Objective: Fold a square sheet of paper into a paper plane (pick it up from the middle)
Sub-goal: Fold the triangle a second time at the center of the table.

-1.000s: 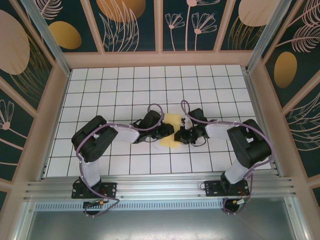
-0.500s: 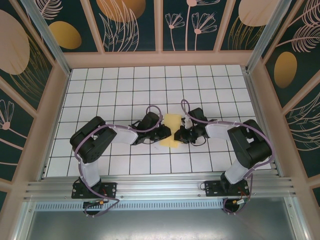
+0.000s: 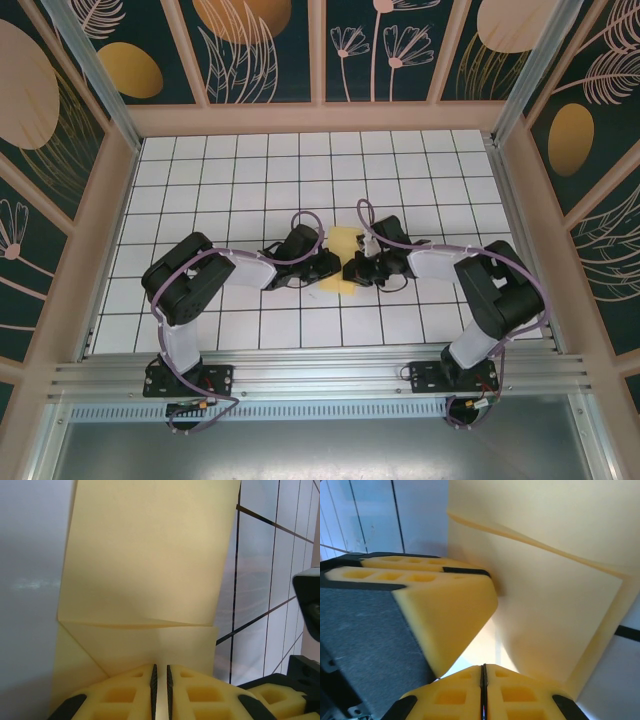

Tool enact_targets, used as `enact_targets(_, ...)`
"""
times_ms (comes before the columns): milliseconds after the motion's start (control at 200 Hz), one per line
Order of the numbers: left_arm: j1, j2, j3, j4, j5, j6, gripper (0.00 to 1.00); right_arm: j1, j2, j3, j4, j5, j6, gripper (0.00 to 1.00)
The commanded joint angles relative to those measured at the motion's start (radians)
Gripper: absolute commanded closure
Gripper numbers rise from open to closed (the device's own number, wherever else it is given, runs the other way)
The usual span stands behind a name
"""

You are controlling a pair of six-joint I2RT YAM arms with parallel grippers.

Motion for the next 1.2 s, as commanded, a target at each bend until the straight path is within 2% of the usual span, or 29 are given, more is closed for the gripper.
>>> enact_targets(0, 0.003, 0.022, -0.019, -0.033, -0.023, 0.003, 0.83, 0.003, 0.039, 0.002, 0.028, 0.009, 0.005, 0.88)
enact_targets(315, 0.003, 0.031, -0.025, -0.032, -0.023, 0.006, 0.83, -0.025, 0.053, -0.016, -0.048, 0.064, -0.034, 0.88)
enact_targets(691, 0.003, 0.050, -0.028, -0.049, -0.039, 0.010, 0.84, -0.031, 0.020, -0.059, -0.079, -0.016, -0.090, 0.87)
enact_targets(1196, 0.004, 0.054, -0.017, -0.074, -0.050, 0.016, 0.84, -0.034, -0.030, -0.114, -0.142, -0.004, -0.134, 0.86)
